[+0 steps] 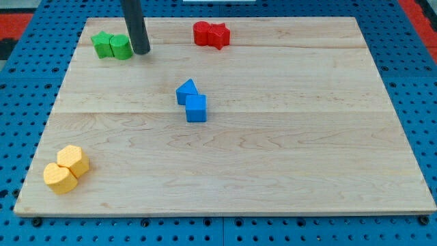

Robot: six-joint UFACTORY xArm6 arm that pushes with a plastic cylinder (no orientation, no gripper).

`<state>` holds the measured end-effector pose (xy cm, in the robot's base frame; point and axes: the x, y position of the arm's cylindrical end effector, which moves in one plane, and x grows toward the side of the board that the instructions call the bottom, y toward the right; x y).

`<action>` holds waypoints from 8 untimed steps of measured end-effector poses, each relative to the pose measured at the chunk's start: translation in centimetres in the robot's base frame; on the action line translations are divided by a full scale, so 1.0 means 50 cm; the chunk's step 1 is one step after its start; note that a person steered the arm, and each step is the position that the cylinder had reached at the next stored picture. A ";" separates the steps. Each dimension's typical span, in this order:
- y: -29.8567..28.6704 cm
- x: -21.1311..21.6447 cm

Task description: Move the green star closer to the yellow hexagon

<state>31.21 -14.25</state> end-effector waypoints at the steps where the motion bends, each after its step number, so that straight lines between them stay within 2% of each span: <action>1: 0.021 0.073; 2: 0.020 0.081; 3: 0.013 0.032; 5: 0.017 -0.133; 6: -0.096 -0.163; 7: -0.132 -0.167; 8: -0.183 -0.097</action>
<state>26.37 -23.40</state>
